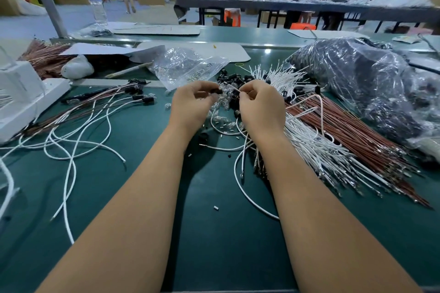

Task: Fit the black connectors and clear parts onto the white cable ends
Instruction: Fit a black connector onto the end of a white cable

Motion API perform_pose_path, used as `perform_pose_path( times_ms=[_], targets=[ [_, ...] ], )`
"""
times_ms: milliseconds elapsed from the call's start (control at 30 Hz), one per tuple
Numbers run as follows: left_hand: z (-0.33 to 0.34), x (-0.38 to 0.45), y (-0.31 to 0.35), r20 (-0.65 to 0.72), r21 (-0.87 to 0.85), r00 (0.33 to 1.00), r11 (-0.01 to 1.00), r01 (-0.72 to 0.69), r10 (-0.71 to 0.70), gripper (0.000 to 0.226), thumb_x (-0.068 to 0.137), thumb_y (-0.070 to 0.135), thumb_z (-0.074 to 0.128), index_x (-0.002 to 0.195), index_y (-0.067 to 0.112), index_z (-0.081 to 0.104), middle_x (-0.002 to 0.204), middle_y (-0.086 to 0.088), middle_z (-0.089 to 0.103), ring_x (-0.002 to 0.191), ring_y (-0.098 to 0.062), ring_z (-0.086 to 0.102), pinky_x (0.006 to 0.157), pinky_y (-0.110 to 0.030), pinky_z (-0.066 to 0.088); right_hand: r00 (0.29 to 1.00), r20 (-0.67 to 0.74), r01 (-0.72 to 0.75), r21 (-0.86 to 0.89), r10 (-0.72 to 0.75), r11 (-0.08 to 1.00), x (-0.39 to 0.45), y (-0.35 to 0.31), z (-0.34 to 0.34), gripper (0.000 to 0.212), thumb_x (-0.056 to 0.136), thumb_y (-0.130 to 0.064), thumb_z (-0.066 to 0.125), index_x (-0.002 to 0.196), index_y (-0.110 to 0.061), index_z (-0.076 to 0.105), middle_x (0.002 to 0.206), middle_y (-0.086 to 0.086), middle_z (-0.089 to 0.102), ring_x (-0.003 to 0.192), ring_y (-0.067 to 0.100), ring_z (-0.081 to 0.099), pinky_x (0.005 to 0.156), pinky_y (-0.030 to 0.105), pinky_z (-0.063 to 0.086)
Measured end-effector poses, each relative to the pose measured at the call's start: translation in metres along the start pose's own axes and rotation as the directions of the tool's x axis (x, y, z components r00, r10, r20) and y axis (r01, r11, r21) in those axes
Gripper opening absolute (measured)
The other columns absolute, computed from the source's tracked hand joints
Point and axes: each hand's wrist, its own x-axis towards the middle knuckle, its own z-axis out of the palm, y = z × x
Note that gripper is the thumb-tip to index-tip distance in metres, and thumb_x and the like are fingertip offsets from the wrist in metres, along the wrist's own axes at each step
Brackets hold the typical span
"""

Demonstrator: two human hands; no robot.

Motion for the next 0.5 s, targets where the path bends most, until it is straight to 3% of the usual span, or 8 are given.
perform_pose_path(
  times_ms=[100, 267, 500],
  targets=[
    [-0.0006, 0.0005, 0.0012, -0.013, -0.15, 0.997, 0.986, 0.07, -0.073, 0.021, 0.085, -0.002, 0.066, 0.097, 0.015, 0.07, 0.084, 0.001, 0.07, 0.072, -0.002, 0.063, 0.074, -0.014, 0.051, 1.0, 0.01, 0.002, 0.007, -0.002, 1.0, -0.0009, -0.0002, -0.0005, 0.016, 0.092, -0.015, 0.055, 0.096, -0.022, 0.069, 0.082, -0.007, 0.062, 0.082, 0.017, 0.061, 0.062, 0.027, 0.045],
    [0.0007, -0.0013, 0.0031, -0.005, -0.161, 0.998, 0.985, 0.062, -0.064, 0.022, 0.085, -0.004, 0.065, 0.099, 0.012, 0.07, 0.083, 0.003, 0.069, 0.072, -0.003, 0.062, 0.075, -0.012, 0.051, 0.998, 0.068, 0.017, -0.039, -0.015, 0.999, -0.001, 0.0009, 0.0007, 0.018, 0.09, -0.016, 0.056, 0.099, -0.024, 0.07, 0.089, -0.003, 0.068, 0.085, 0.018, 0.061, 0.063, 0.027, 0.043],
    [-0.0007, -0.0019, 0.0065, -0.018, -0.207, 0.995, 0.974, 0.092, -0.098, 0.021, 0.085, -0.004, 0.065, 0.104, 0.006, 0.069, 0.084, 0.002, 0.069, 0.066, 0.007, 0.062, 0.072, -0.01, 0.05, 0.999, 0.042, -0.012, -0.056, 0.015, 0.998, -0.0011, 0.0016, 0.0008, 0.02, 0.09, -0.014, 0.054, 0.097, -0.024, 0.07, 0.089, -0.002, 0.067, 0.085, 0.019, 0.06, 0.062, 0.028, 0.045]
  ],
)
